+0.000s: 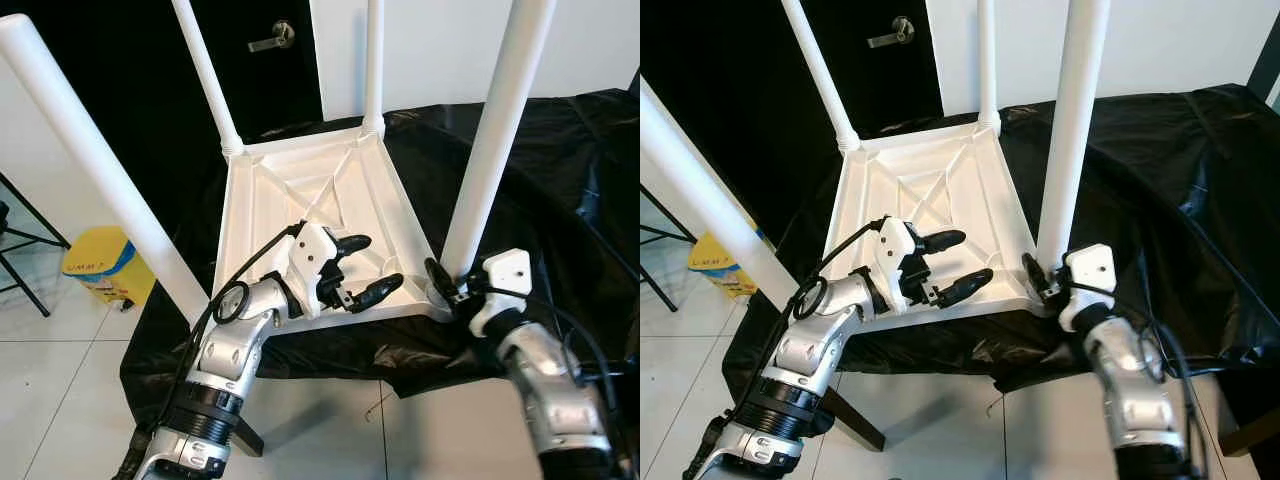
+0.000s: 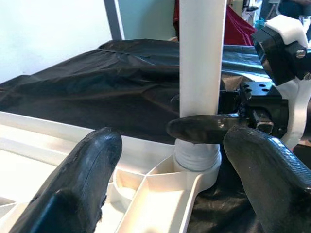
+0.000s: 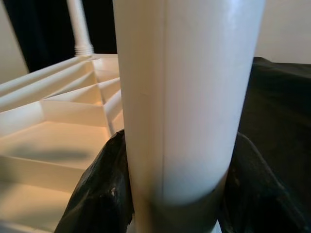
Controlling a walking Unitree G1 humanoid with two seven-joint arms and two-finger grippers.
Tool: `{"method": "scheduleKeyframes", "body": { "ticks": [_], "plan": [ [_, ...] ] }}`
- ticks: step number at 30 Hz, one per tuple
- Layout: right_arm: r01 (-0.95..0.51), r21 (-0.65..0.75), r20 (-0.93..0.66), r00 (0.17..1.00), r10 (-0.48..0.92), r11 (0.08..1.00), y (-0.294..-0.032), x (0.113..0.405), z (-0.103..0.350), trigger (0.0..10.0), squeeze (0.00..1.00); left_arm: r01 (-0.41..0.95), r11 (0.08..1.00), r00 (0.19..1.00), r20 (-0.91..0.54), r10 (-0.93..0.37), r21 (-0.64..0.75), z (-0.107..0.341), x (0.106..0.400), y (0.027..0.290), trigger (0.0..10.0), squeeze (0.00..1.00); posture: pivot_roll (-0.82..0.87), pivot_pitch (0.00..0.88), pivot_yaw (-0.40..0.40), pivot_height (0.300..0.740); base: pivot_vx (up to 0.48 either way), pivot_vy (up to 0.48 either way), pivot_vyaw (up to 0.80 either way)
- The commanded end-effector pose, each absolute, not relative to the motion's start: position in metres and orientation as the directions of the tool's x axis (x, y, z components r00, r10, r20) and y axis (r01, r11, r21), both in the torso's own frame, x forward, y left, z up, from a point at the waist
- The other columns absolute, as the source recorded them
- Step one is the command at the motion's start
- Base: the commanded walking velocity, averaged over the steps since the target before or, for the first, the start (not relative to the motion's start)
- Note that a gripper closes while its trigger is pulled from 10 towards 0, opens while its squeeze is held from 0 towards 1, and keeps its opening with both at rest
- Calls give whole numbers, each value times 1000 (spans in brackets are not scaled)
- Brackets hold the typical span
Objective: Building children table
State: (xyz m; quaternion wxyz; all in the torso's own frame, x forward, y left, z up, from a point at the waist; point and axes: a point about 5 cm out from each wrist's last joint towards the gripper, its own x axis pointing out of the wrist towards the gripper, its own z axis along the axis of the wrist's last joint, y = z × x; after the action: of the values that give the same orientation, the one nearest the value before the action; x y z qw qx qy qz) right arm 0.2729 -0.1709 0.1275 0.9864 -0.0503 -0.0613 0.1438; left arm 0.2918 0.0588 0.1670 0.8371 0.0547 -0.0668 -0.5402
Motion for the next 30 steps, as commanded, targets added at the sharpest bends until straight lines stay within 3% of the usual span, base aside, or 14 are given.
{"method": "scheduleKeyframes", "body": {
  "ticks": [1, 6, 9, 25, 26, 28, 30],
  "plan": [
    [-270, -78, 44, 961, 274, 960, -164, 270, 114, 10000, 0, 875, 458, 457, 50, -888, 158, 167, 294, 62, 10000, 0, -161, 11, 125, 740, 0, 0, 0],
    [-134, -19, 43, 990, 135, 991, -149, 266, 109, 10000, 0, 876, 455, 454, 42, -890, 158, 164, 292, 63, 10000, 0, -152, 3, 115, 740, 0, 0, 0],
    [73, 27, 3, 997, -73, 997, -144, 261, 101, 10000, 0, 869, 468, 467, 49, -883, 161, 166, 293, 65, 10000, 0, -133, 0, 99, 740, 0, 0, 0],
    [51, -29, 44, 998, -49, 998, -130, 264, 107, 10000, 0, 859, 486, 484, 51, -873, 159, 165, 289, 65, 10000, 0, -115, 1, 78, 740, 0, 0, 0],
    [46, -30, 61, 997, -44, 999, -130, 264, 109, 10000, 78, 860, 485, 484, 51, -874, 157, 165, 289, 64, 10000, 0, -115, 12, 80, 740, 0, 0, 0],
    [41, -47, 91, 995, -37, 998, -132, 265, 112, 10000, 1000, 862, 483, 481, 51, -875, 154, 165, 290, 61, 10000, 0, -118, 15, 82, 740, 0, 0, 0],
    [27, -42, 115, 993, -22, 999, -133, 265, 114, 10000, 1000, 865, 479, 477, 55, -877, 151, 166, 290, 61, 10000, 0, -117, 21, 81, 740, 0, 0, 0]
  ]
}}
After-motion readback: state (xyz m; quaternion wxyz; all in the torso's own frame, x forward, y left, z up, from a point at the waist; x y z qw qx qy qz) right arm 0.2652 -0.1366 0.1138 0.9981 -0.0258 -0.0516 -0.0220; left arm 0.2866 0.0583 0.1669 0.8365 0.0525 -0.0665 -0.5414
